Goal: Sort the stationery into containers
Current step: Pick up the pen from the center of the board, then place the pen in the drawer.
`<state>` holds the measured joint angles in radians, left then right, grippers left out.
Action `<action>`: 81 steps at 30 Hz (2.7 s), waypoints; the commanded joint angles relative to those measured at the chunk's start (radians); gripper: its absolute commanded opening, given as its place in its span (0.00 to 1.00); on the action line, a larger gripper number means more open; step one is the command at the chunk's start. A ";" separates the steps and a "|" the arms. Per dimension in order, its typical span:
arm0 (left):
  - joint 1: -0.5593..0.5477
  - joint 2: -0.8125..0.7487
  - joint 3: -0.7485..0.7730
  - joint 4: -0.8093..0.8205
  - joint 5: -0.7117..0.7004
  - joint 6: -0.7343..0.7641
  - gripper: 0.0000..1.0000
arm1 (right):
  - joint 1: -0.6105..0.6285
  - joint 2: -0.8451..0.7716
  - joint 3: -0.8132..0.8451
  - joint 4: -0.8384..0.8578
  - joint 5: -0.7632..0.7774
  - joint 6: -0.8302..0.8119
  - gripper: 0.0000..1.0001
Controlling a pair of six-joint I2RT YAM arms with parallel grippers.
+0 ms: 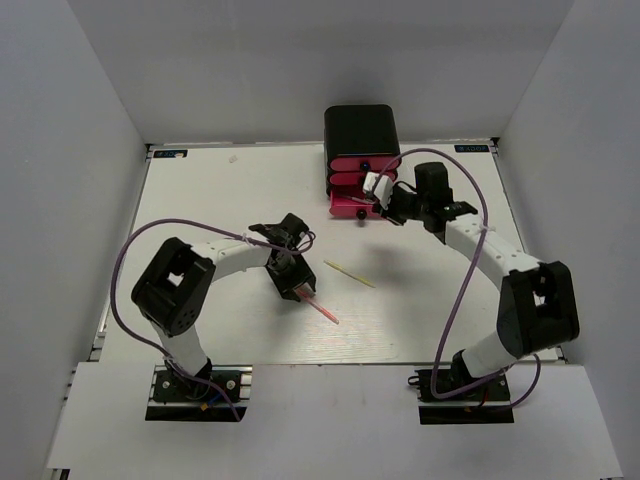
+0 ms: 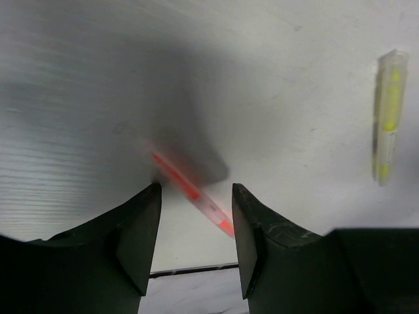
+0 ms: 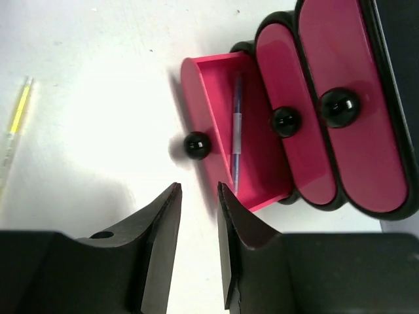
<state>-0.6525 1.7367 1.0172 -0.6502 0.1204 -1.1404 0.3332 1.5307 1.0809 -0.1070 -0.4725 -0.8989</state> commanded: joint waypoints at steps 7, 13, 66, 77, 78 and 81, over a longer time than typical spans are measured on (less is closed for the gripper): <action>-0.016 0.129 -0.043 0.030 0.041 -0.073 0.33 | -0.006 -0.147 -0.131 0.063 -0.074 0.060 0.35; -0.016 0.138 -0.029 0.011 0.022 -0.055 0.23 | -0.003 -0.191 -0.167 0.064 -0.092 0.086 0.35; 0.048 0.365 0.537 0.785 -0.222 -0.396 0.00 | -0.114 -0.698 -0.601 0.348 0.199 0.468 0.00; 0.048 0.426 0.570 0.753 -0.232 -0.418 0.01 | -0.128 -0.710 -0.618 0.354 0.176 0.469 0.00; 0.048 0.426 0.561 0.753 -0.232 -0.418 0.01 | -0.129 -0.710 -0.619 0.352 0.172 0.471 0.00; 0.048 0.437 0.572 0.742 -0.242 -0.418 0.04 | -0.129 -0.710 -0.619 0.352 0.163 0.471 0.00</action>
<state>-0.6048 2.1883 1.5608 0.0910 -0.0917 -1.5539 0.2089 0.8368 0.4747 0.1913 -0.2939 -0.4454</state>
